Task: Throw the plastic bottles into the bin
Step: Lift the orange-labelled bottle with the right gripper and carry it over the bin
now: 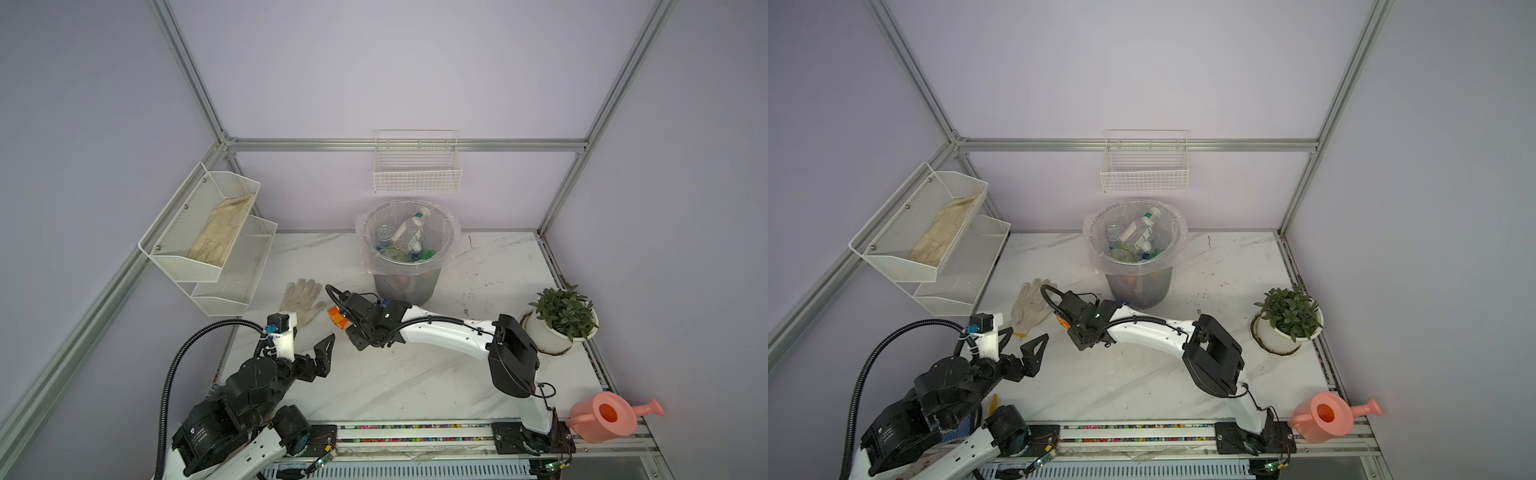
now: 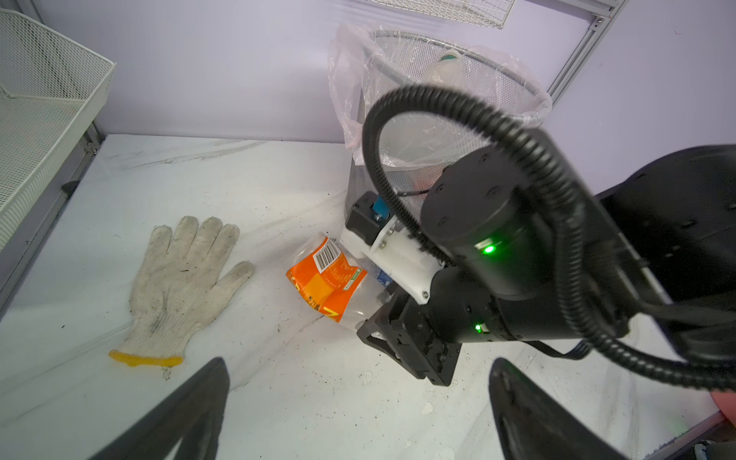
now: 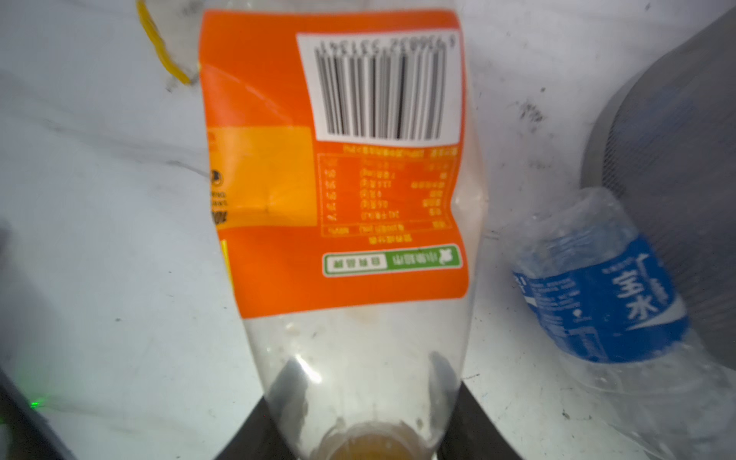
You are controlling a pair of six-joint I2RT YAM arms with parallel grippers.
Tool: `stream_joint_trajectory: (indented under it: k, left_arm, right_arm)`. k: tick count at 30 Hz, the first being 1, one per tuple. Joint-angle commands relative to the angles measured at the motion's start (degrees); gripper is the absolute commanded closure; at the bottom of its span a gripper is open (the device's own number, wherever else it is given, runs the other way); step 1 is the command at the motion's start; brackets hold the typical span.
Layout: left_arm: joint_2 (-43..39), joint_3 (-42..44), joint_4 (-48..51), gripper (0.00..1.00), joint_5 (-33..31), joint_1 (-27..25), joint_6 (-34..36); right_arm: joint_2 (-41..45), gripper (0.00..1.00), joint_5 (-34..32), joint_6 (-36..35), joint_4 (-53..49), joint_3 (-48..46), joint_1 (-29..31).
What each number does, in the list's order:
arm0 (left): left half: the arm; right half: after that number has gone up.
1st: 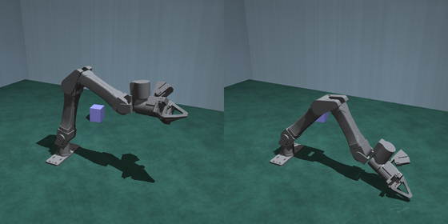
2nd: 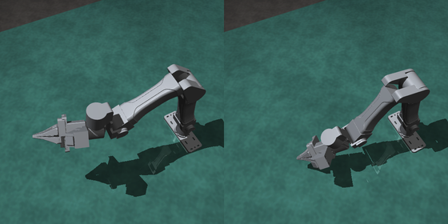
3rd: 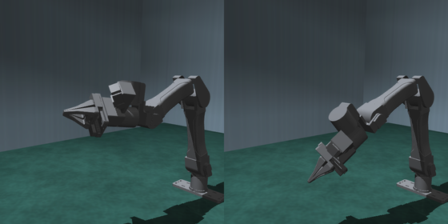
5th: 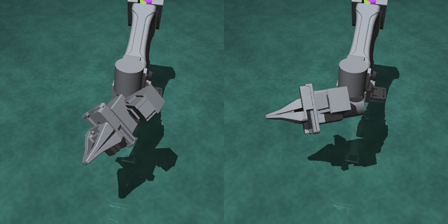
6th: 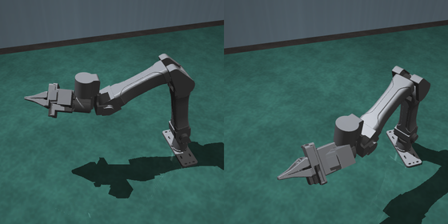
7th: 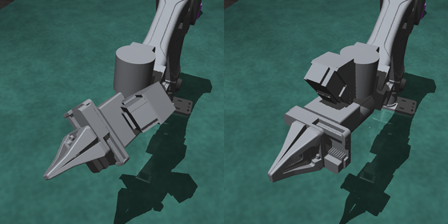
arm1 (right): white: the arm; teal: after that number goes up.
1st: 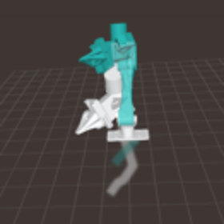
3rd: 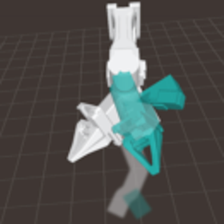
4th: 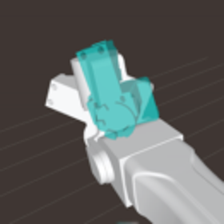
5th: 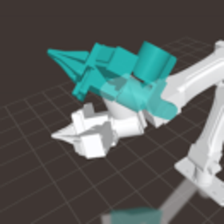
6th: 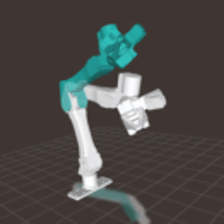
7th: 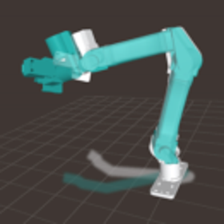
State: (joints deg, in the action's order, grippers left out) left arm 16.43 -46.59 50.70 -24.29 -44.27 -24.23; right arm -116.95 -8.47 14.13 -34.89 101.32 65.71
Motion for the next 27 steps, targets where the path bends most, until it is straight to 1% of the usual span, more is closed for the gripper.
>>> stream_joint_trajectory:
  k: [1, 6, 14, 19, 27]
  left_arm:
    - [0.3, 1.76, -0.78, 0.0, -0.58, -0.11, 0.94]
    - [0.17, 1.74, -0.78, 0.0, -0.67, -0.08, 0.92]
    - [0.25, 1.68, -0.78, 0.0, -0.67, -0.09, 0.9]
    - [0.37, 1.69, -0.78, 0.0, -0.6, -0.05, 0.94]
    - [0.89, 1.71, -0.8, 0.0, -0.32, -0.05, 0.87]
  right_arm:
    - [3.97, 0.7, -3.84, 0.64, -2.95, 3.1, 0.2]
    - [8.21, 0.7, -7.97, -0.36, -3.45, 5.68, 0.46]
    - [15.11, 0.7, -12.37, -2.47, -2.82, 9.27, 0.95]
    - [19.23, 0.69, -15.3, -3.23, -2.04, 10.17, 0.97]
    - [25.99, 0.67, -22.81, -4.45, -1.82, 10.52, 0.98]
